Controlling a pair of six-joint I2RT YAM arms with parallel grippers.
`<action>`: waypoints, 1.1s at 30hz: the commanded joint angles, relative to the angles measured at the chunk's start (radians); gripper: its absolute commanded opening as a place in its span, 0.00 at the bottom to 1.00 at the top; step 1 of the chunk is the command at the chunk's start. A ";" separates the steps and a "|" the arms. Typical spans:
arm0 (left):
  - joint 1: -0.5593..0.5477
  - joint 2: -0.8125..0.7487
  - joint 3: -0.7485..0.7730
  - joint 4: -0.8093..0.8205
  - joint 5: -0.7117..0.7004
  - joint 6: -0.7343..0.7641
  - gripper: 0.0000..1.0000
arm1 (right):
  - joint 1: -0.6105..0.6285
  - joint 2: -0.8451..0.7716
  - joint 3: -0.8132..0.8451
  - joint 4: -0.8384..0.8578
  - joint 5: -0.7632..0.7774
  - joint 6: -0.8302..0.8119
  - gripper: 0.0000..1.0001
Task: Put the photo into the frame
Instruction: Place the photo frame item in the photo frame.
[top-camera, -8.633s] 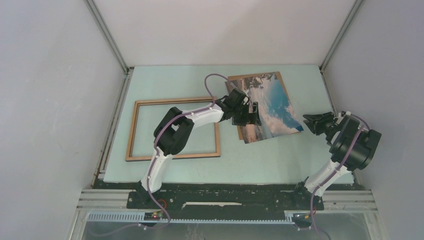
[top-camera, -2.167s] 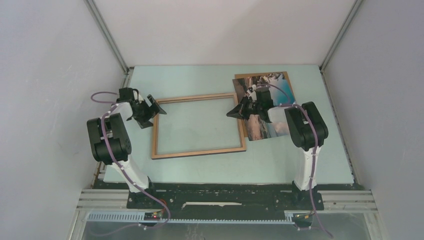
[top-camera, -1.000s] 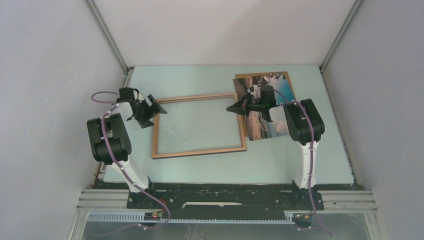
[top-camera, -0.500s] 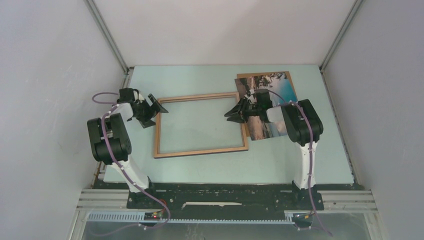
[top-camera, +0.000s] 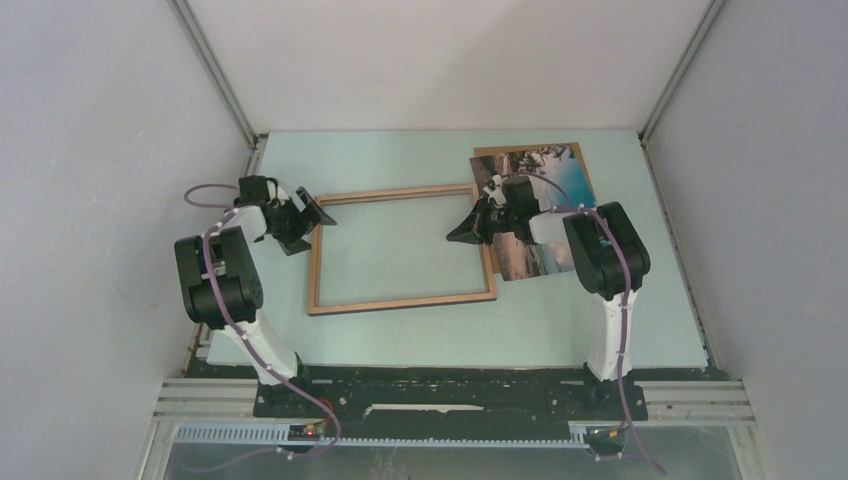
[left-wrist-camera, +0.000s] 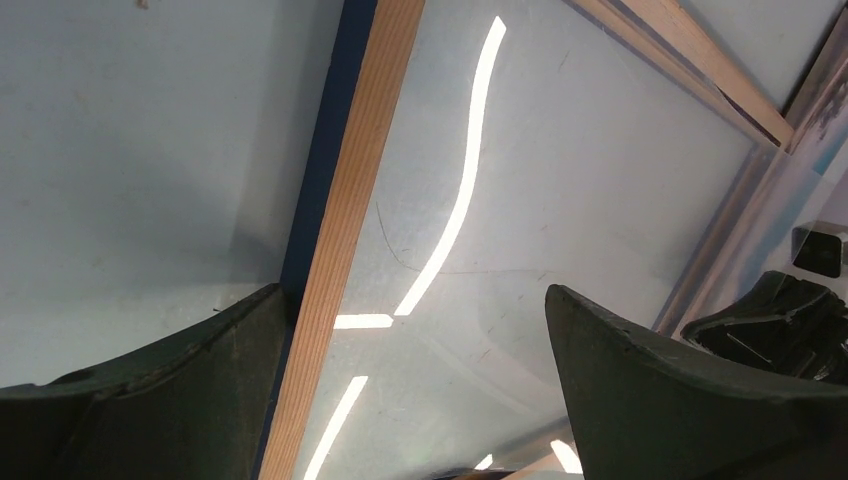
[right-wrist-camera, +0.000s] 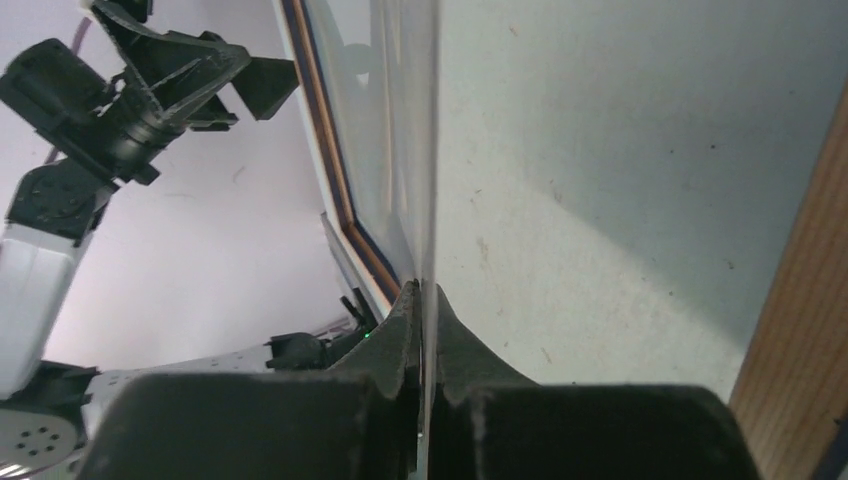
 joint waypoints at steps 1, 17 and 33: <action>-0.023 -0.042 -0.019 0.006 0.068 -0.024 0.99 | -0.022 -0.027 0.019 0.072 -0.126 0.106 0.00; -0.022 -0.045 -0.019 0.007 0.067 -0.024 0.99 | -0.051 -0.016 0.014 0.306 -0.227 0.403 0.00; -0.024 -0.049 -0.018 0.004 0.070 -0.024 0.99 | -0.077 -0.016 -0.019 0.468 -0.255 0.526 0.00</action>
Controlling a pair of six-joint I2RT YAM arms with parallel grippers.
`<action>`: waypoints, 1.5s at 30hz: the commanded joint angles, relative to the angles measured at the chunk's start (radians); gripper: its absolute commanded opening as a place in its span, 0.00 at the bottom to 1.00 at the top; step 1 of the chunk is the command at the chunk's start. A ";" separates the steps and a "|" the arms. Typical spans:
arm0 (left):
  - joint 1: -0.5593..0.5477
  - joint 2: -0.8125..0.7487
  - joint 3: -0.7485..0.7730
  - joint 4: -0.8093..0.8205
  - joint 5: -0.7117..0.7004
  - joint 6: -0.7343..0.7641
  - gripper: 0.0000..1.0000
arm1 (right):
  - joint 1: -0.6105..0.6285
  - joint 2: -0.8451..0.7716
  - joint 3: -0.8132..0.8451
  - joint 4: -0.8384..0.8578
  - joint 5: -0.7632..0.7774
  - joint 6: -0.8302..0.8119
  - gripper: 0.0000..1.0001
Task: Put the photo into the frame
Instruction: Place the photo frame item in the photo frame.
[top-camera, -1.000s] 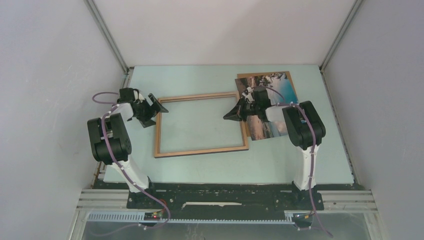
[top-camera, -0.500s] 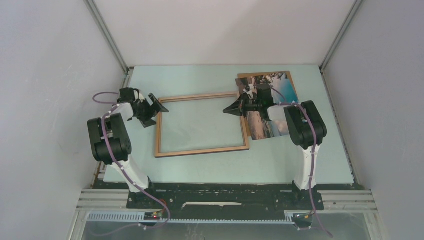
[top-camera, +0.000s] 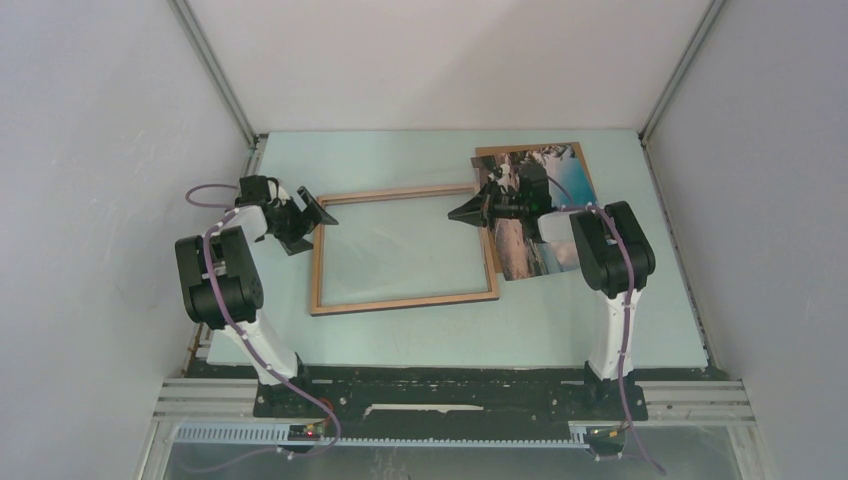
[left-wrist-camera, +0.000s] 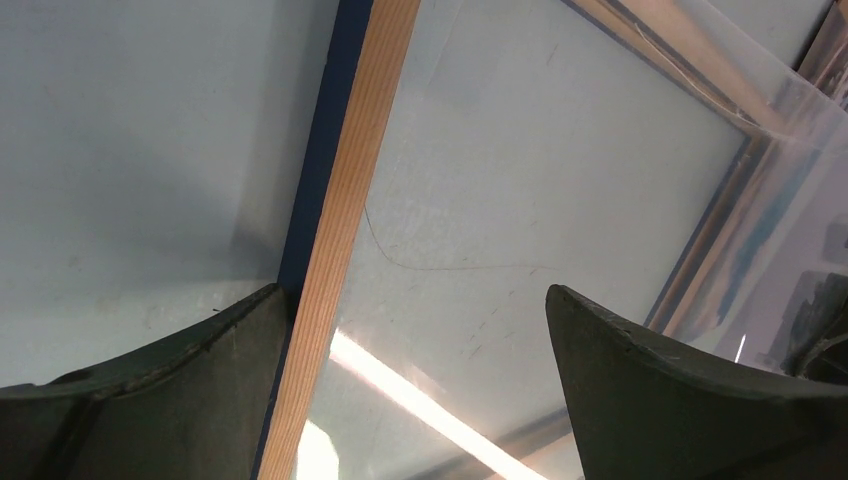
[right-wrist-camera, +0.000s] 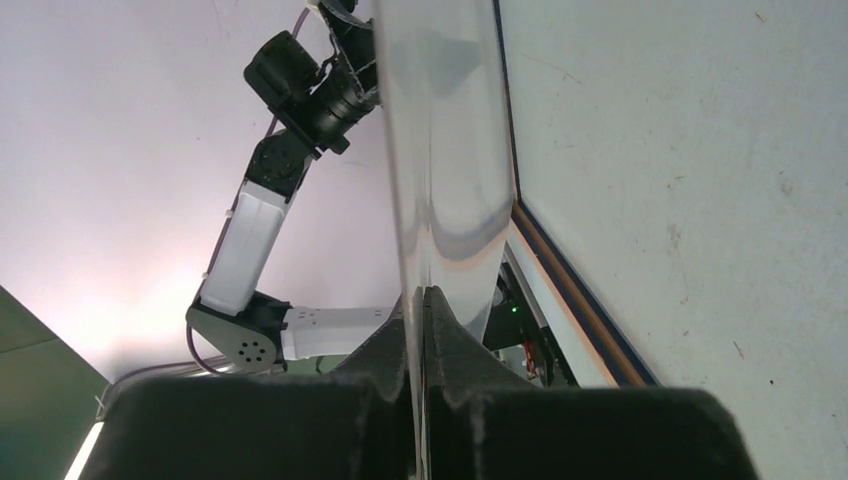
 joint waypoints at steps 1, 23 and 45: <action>-0.018 -0.049 -0.017 0.005 0.053 -0.015 1.00 | -0.002 -0.013 -0.008 0.123 -0.034 0.091 0.00; -0.017 -0.046 -0.016 0.003 0.056 -0.013 1.00 | 0.010 0.063 0.037 -0.047 -0.071 -0.148 0.00; -0.018 -0.040 -0.014 0.003 0.057 -0.015 1.00 | 0.015 0.145 0.171 -0.198 -0.088 -0.365 0.00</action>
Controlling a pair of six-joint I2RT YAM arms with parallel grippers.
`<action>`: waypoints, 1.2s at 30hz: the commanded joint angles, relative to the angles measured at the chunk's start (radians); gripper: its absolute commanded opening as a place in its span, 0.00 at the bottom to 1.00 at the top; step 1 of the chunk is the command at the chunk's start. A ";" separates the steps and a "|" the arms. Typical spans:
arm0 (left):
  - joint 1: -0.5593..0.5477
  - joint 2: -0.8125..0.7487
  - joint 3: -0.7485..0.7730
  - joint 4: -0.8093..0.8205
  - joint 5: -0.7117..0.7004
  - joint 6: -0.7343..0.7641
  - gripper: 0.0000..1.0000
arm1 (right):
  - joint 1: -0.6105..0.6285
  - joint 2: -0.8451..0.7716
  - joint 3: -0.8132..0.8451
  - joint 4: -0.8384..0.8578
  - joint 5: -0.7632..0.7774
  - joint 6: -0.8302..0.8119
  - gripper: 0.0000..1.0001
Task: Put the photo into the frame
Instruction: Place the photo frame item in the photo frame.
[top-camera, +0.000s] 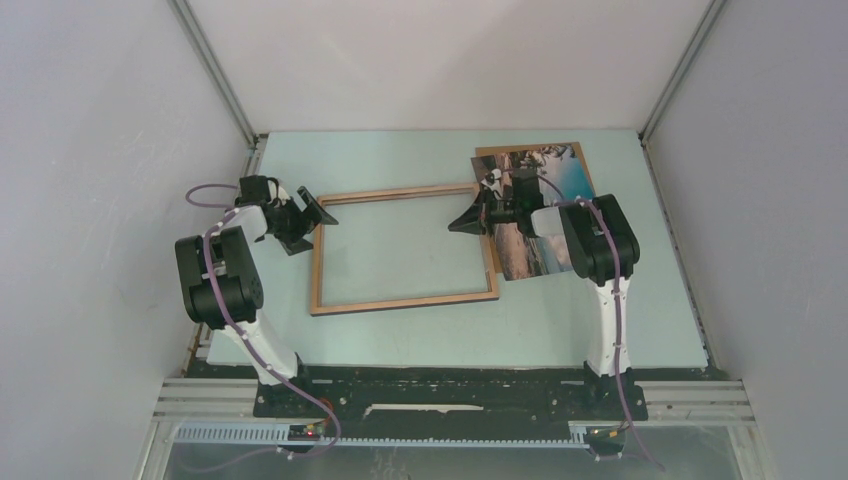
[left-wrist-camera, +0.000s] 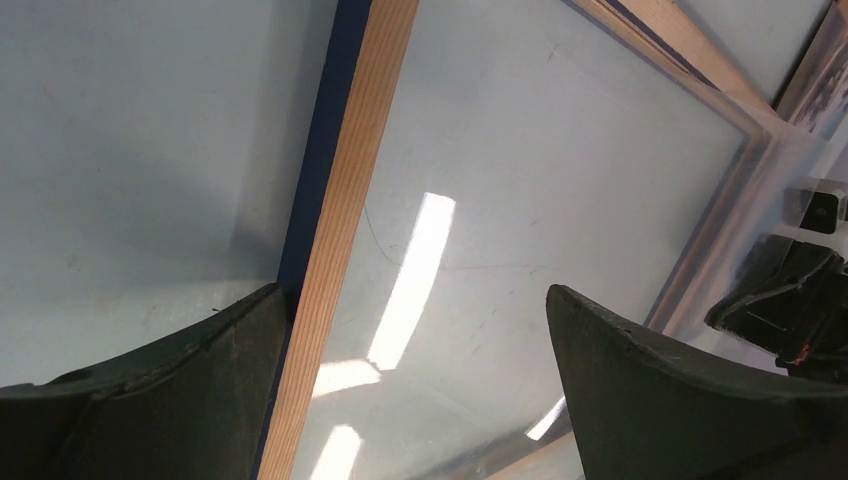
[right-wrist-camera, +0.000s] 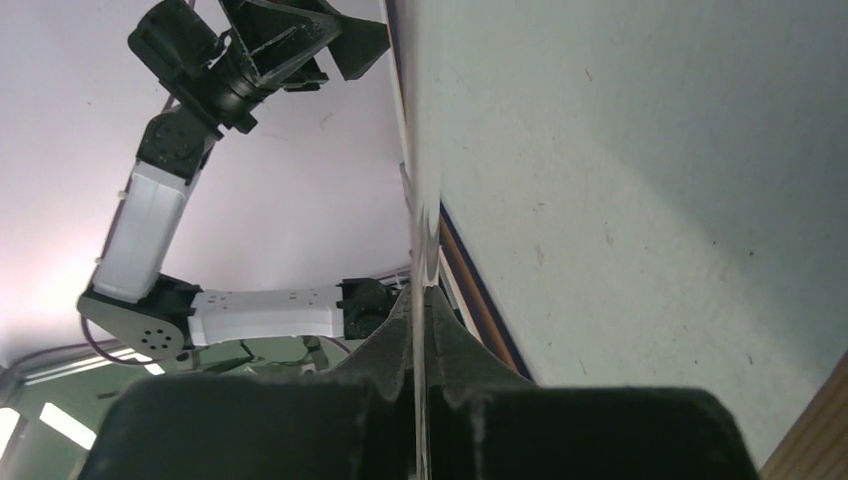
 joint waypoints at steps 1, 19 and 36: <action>-0.017 -0.040 -0.014 0.003 0.055 -0.015 1.00 | 0.013 -0.001 0.066 -0.060 -0.021 -0.131 0.00; -0.021 -0.039 -0.014 0.003 0.055 -0.016 1.00 | 0.037 -0.019 0.053 -0.043 0.057 -0.174 0.00; -0.026 -0.115 -0.019 -0.010 -0.026 -0.005 1.00 | 0.096 -0.200 0.220 -0.806 0.526 -0.535 0.87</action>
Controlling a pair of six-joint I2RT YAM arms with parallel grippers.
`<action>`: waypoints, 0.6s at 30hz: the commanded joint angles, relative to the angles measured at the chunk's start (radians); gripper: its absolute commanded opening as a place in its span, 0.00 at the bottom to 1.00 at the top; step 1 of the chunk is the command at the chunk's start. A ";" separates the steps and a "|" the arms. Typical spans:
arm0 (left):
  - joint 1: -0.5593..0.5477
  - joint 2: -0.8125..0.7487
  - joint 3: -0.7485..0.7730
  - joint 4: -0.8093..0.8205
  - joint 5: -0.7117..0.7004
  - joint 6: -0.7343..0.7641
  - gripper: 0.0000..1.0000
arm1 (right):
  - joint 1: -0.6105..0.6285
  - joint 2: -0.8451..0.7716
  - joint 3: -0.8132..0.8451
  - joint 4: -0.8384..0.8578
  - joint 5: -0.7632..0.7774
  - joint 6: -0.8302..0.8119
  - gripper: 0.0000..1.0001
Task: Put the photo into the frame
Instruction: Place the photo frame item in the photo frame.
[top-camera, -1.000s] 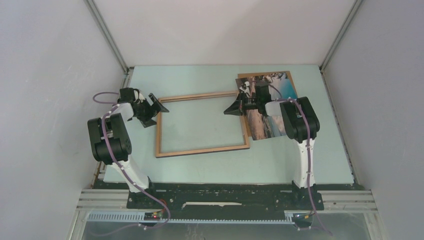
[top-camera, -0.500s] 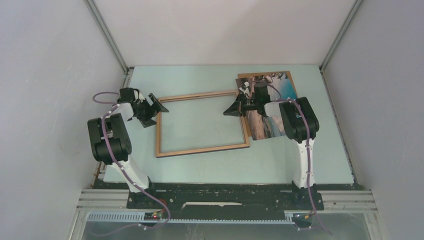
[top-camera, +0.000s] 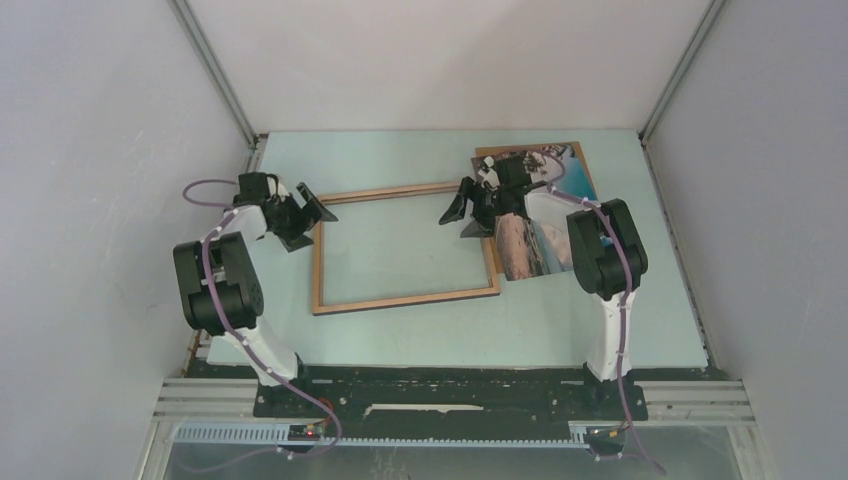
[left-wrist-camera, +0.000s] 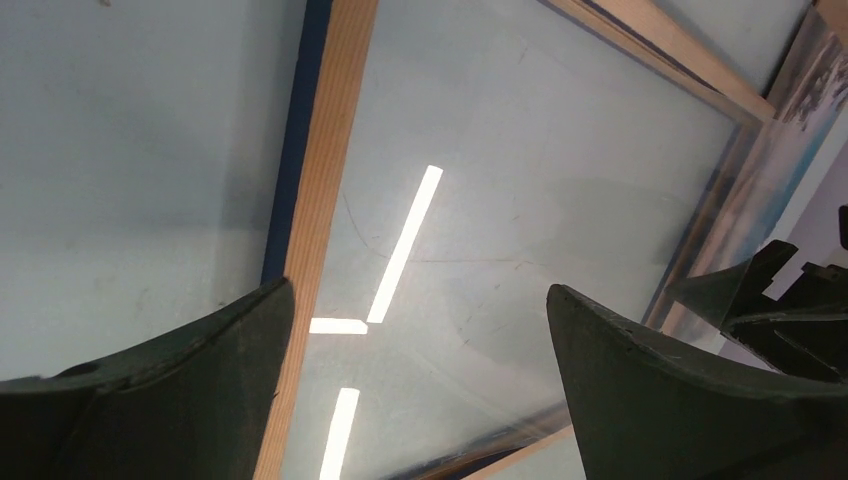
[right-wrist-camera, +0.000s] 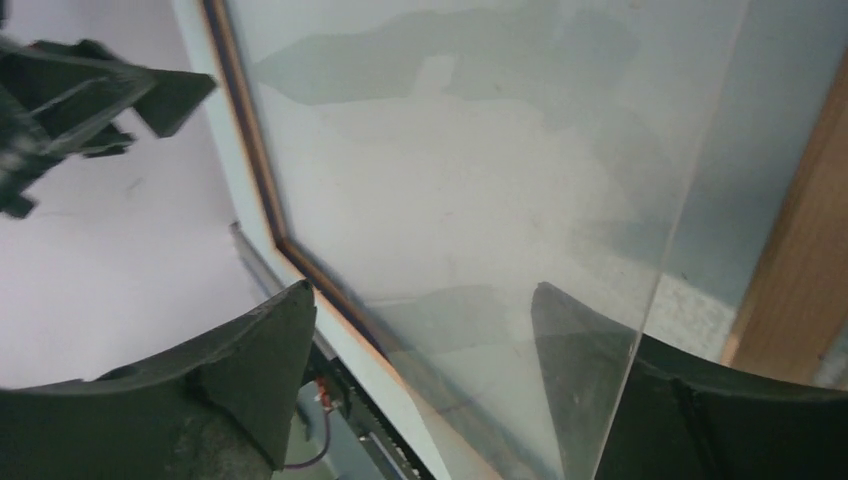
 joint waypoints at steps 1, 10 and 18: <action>-0.018 -0.093 -0.019 -0.005 -0.020 -0.003 1.00 | 0.028 -0.066 0.102 -0.265 0.179 -0.154 0.91; -0.019 -0.161 -0.017 -0.027 -0.083 0.011 1.00 | 0.094 -0.020 0.314 -0.554 0.434 -0.299 0.99; -0.019 -0.176 -0.013 -0.026 -0.072 0.006 1.00 | 0.115 -0.069 0.410 -0.780 0.780 -0.394 1.00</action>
